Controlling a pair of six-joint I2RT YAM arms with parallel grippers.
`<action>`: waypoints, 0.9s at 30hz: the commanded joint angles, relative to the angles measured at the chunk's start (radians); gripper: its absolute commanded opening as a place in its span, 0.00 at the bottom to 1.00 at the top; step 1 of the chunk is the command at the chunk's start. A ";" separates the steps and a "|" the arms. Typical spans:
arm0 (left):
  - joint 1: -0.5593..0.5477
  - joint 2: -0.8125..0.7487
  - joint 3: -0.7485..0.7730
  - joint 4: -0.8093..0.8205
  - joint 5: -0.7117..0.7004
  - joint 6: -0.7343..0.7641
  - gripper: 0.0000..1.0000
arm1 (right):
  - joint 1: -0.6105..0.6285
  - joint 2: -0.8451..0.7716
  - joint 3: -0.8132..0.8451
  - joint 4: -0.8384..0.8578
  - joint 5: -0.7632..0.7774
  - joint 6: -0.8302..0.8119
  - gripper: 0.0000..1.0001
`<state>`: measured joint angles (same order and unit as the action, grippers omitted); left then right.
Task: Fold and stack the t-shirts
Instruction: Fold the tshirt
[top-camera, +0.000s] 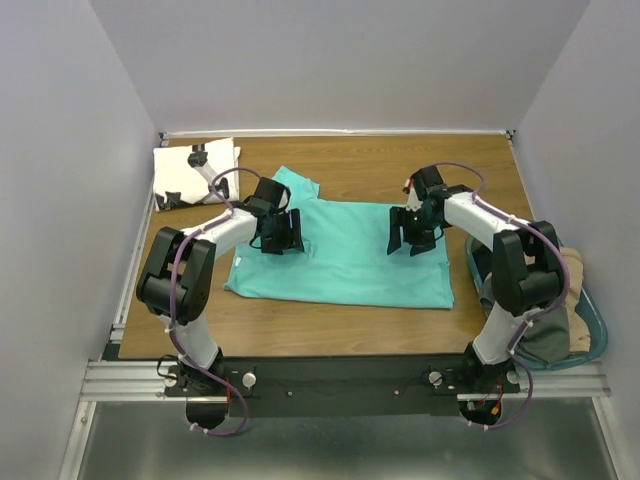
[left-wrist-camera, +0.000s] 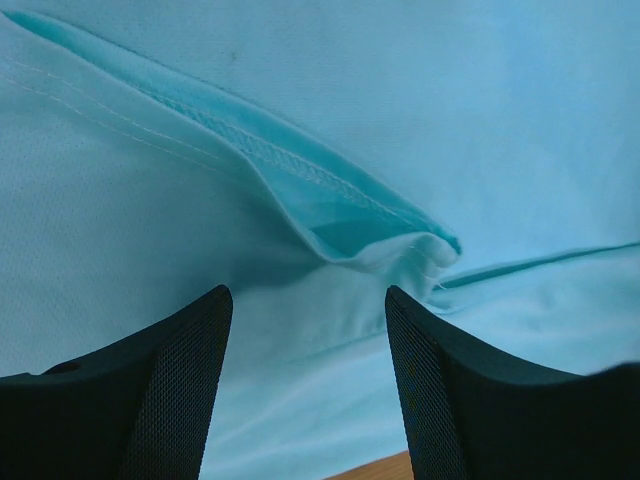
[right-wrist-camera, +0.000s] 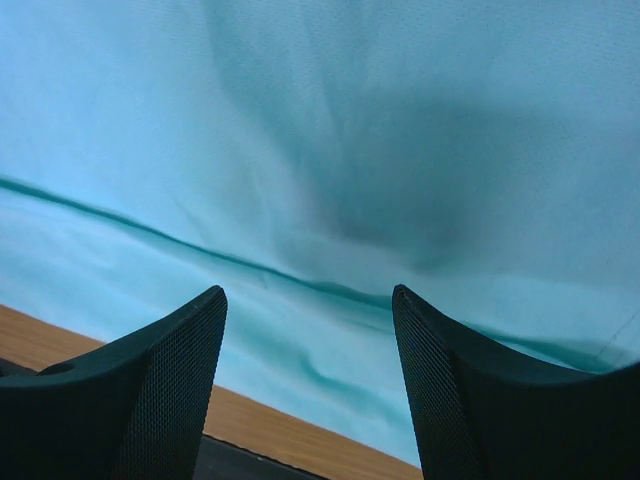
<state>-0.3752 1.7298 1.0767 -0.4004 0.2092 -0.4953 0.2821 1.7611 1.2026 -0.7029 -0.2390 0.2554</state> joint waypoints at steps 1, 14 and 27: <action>-0.001 0.020 -0.014 -0.003 -0.062 0.061 0.70 | 0.002 0.038 -0.027 0.049 0.030 -0.035 0.74; -0.002 -0.117 -0.224 -0.006 -0.077 0.020 0.70 | 0.002 -0.069 -0.259 0.059 -0.005 0.027 0.74; -0.019 -0.378 -0.419 -0.063 -0.007 -0.121 0.70 | 0.005 -0.198 -0.383 -0.001 -0.060 0.084 0.74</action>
<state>-0.3824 1.4006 0.7013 -0.3756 0.1825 -0.5552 0.2825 1.5761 0.8700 -0.6361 -0.2943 0.3248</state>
